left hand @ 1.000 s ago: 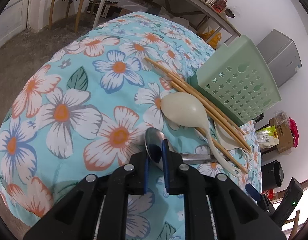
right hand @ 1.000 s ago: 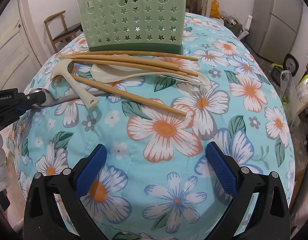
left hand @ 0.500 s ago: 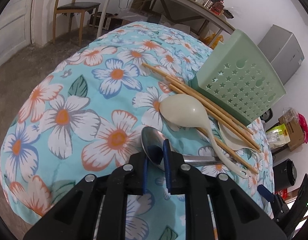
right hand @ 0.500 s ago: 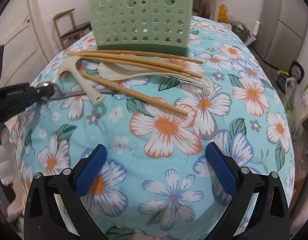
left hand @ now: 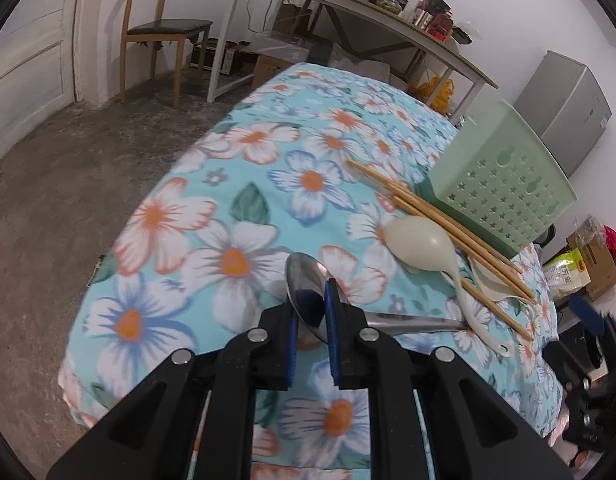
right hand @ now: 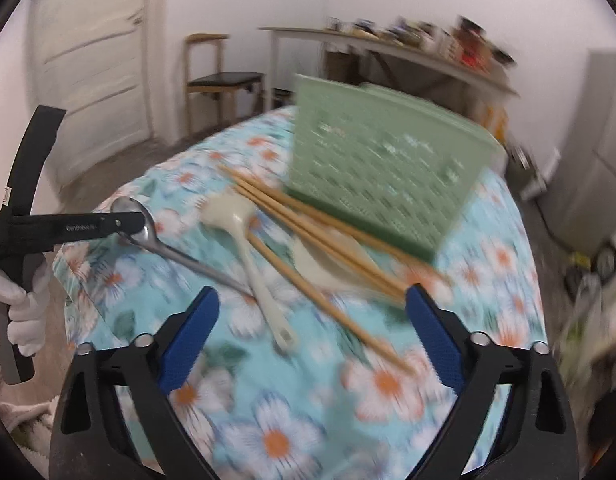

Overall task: Organize utensils
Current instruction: 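Lift the metal spoon with the left tool while the right tool reaches for the white ladle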

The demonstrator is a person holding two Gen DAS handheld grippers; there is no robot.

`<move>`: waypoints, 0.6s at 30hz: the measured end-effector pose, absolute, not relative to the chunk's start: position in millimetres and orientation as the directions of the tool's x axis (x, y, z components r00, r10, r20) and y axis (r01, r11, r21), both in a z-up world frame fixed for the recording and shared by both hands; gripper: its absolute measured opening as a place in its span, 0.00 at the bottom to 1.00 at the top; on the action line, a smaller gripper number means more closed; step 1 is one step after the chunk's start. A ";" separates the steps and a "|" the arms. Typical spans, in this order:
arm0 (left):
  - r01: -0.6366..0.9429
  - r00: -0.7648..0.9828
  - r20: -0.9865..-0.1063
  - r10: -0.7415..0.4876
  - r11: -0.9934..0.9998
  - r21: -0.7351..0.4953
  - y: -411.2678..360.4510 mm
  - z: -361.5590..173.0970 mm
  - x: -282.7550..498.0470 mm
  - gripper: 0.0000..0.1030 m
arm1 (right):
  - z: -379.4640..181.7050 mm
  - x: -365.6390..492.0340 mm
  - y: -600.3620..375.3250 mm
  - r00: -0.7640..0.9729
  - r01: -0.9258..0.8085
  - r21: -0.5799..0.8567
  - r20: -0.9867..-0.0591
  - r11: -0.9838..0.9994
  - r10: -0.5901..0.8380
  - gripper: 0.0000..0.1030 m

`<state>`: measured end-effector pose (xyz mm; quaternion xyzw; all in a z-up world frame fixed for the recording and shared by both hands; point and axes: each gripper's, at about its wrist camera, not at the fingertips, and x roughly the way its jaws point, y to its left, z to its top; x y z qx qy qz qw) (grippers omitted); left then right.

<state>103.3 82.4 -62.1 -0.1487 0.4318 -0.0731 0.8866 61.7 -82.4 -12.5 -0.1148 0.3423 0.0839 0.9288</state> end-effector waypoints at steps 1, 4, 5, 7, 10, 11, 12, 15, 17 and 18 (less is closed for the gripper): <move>0.000 0.621 -0.742 -0.252 0.947 -0.321 84.8 -61.8 102.2 0.11 | -13.1 69.9 -73.7 0.751 -0.260 -0.185 -0.655 0.948 0.078 0.76; -0.002 0.633 -0.738 -0.234 0.953 -0.303 91.8 -60.8 99.4 0.11 | -15.0 87.8 -53.6 0.752 -0.316 -0.244 -0.653 0.917 0.086 0.67; -0.002 0.636 -0.738 -0.227 0.955 -0.296 94.3 -60.9 98.7 0.12 | -16.8 95.9 -46.2 0.745 -0.340 -0.255 -0.660 0.905 0.094 0.65; -0.001 0.641 -0.735 -0.219 0.958 -0.287 97.1 -60.9 97.6 0.12 | -21.7 109.0 -37.1 0.730 -0.370 -0.268 -0.676 0.890 0.100 0.58; 0.003 0.647 -0.730 -0.221 0.958 -0.287 99.0 -61.4 96.5 0.12 | -33.2 133.4 -23.2 0.678 -0.432 -0.251 -0.724 0.866 0.128 0.54; 0.004 0.648 -0.729 -0.222 0.958 -0.288 99.2 -62.0 96.3 0.12 | -36.5 138.8 -19.3 0.665 -0.444 -0.254 -0.736 0.859 0.127 0.53; 0.005 0.648 -0.728 -0.223 0.957 -0.289 99.5 -62.6 96.4 0.12 | -40.0 143.8 -15.0 0.654 -0.458 -0.261 -0.746 0.850 0.124 0.52; 0.011 0.652 -0.724 -0.226 0.957 -0.289 99.6 -62.8 95.8 0.12 | -51.3 155.2 -5.0 0.636 -0.482 -0.298 -0.766 0.824 0.095 0.52; 0.015 0.653 -0.723 -0.226 0.958 -0.286 99.7 -62.9 95.8 0.12 | -56.5 160.2 -1.3 0.630 -0.485 -0.314 -0.773 0.816 0.077 0.48; 0.016 0.652 -0.723 -0.228 0.957 -0.288 99.9 -63.0 95.9 0.12 | -58.6 162.6 -0.6 0.627 -0.483 -0.318 -0.776 0.816 0.068 0.45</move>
